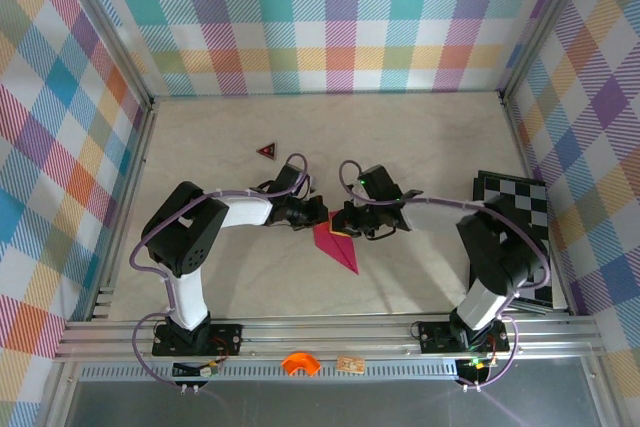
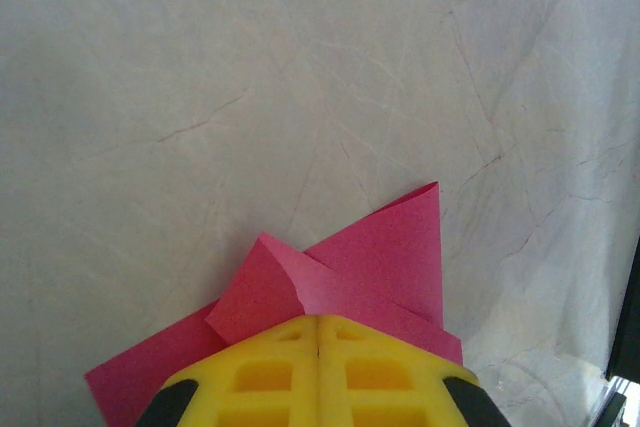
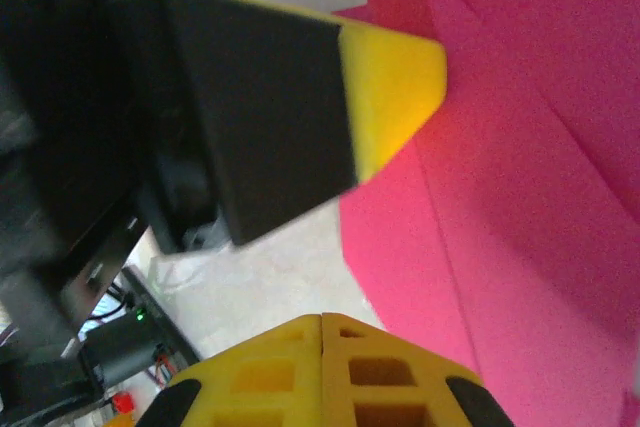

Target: Fold a paper plane with a square sheet of paper (pick it up from the middle)

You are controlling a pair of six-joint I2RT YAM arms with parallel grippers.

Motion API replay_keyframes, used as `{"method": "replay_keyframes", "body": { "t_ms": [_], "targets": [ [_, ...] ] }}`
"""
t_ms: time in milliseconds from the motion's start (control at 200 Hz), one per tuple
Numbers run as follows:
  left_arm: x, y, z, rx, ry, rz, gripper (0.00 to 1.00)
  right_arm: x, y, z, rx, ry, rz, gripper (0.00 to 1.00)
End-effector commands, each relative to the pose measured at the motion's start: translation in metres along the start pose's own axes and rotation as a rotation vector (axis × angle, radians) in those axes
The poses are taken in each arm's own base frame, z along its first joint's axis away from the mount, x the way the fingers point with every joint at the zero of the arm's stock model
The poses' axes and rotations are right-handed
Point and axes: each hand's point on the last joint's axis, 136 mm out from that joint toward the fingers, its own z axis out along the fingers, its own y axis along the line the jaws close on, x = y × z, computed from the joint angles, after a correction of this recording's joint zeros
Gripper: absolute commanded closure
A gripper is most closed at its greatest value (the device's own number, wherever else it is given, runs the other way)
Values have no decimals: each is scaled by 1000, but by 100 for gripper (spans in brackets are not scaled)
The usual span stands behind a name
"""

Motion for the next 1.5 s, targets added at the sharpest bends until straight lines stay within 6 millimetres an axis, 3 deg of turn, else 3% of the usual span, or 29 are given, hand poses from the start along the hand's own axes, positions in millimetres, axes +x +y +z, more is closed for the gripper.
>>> {"method": "replay_keyframes", "body": {
  "t_ms": [0,185,240,480,590,775,945,1040,1220,1495],
  "targets": [
    [21,46,10,-156,64,-44,100,7,-16,17,68,56,26,100],
    [24,48,12,-157,75,-52,100,32,-43,24,96,99,75,100],
    [24,49,13,-159,77,-51,100,43,-44,20,71,108,75,100],
    [25,50,13,-162,78,-50,100,99,-82,4,110,149,130,99],
    [24,49,11,-163,79,-47,100,114,-90,-5,121,149,140,99],
    [24,47,11,-160,76,-51,100,110,-71,-22,93,111,95,98],
    [25,49,10,-164,80,-55,100,75,-25,-28,-54,8,21,94],
    [26,50,12,-161,80,-64,100,62,-17,-22,-50,14,17,94],
    [27,51,12,-160,77,-77,100,63,-46,-6,72,62,51,92],
    [28,53,12,-172,81,-84,100,117,-81,-13,78,128,106,94]
  ]
}}
